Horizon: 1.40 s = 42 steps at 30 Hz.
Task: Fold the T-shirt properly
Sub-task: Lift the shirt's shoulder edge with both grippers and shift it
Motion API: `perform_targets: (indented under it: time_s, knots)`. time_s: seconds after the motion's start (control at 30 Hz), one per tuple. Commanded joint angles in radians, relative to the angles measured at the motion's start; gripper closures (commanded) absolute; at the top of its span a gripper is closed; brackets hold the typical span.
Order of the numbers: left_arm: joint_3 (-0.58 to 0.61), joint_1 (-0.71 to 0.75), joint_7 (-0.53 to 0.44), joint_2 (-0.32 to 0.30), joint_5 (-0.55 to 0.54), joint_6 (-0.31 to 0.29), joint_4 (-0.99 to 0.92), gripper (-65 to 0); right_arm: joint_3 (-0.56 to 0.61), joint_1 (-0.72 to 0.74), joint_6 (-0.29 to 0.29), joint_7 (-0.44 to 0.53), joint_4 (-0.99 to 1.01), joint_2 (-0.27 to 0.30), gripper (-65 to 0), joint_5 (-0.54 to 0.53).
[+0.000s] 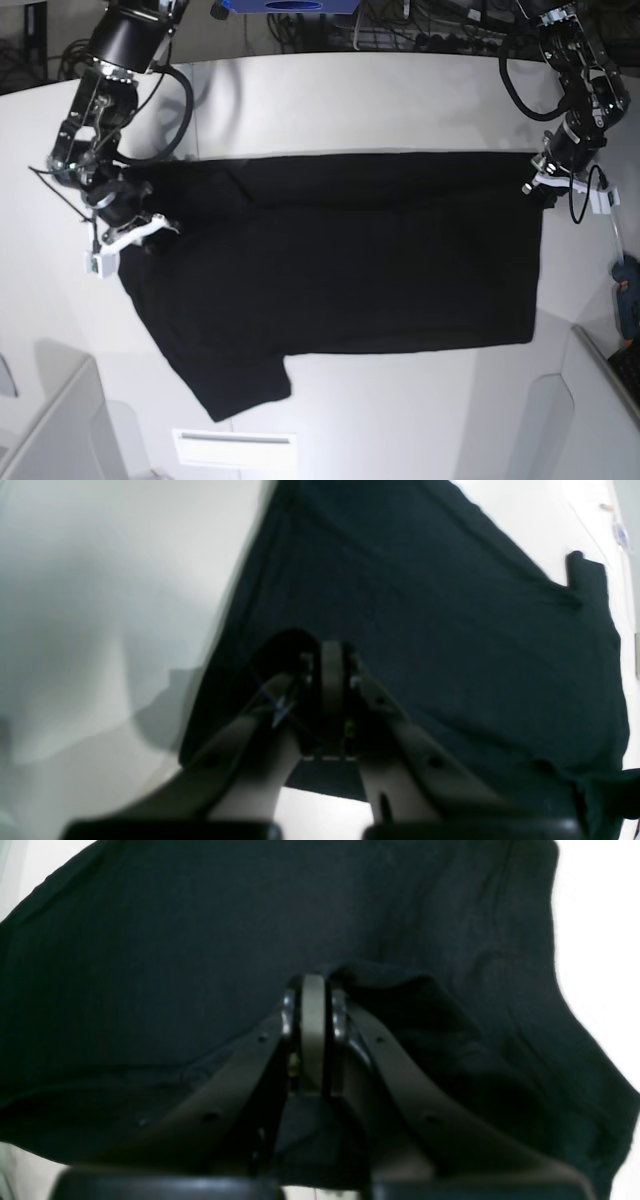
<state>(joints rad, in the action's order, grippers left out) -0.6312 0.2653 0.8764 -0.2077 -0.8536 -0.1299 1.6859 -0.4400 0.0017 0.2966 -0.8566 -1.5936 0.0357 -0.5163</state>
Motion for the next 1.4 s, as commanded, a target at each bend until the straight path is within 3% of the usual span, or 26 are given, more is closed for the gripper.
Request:
perform_targets:
  time_s: [0.0, 0.4, 0.5, 1.23, 1.27, 1.37]
  knots:
    - [-0.005, -0.013, -0.018, -0.023, -0.013, -0.003, 0.009, 0.0, -0.001, 0.016, 0.006, 0.024, -0.012, 0.011, 0.0, -0.015]
    - [-0.005, -0.074, -0.020, -0.031, -0.013, -0.003, -0.071, 0.0, 0.000, 0.100, 0.005, 0.017, 0.002, 0.011, 0.0, -0.014]
    - [-0.005, -0.087, -0.020, -0.031, -0.013, -0.003, -0.083, 0.0, 0.002, 0.113, -0.020, 0.017, 0.040, 0.011, 0.0, -0.014]
    - [-0.005, -0.192, -0.020, -0.031, -0.013, -0.001, -0.171, 0.0, -0.004, 0.128, -0.026, 0.024, 0.082, 0.025, -0.5, -0.014]
    - [-0.005, -0.194, -0.020, -0.031, -0.013, -0.001, -0.171, 0.0, -0.006, 0.128, -0.026, 0.024, 0.082, 0.025, -5.1, -0.014]
    - [-0.005, -0.203, -0.020, -0.031, -0.013, -0.001, -0.171, -10.4, -0.006, 0.126, -0.026, 0.024, 0.082, 0.025, -18.6, -0.014]
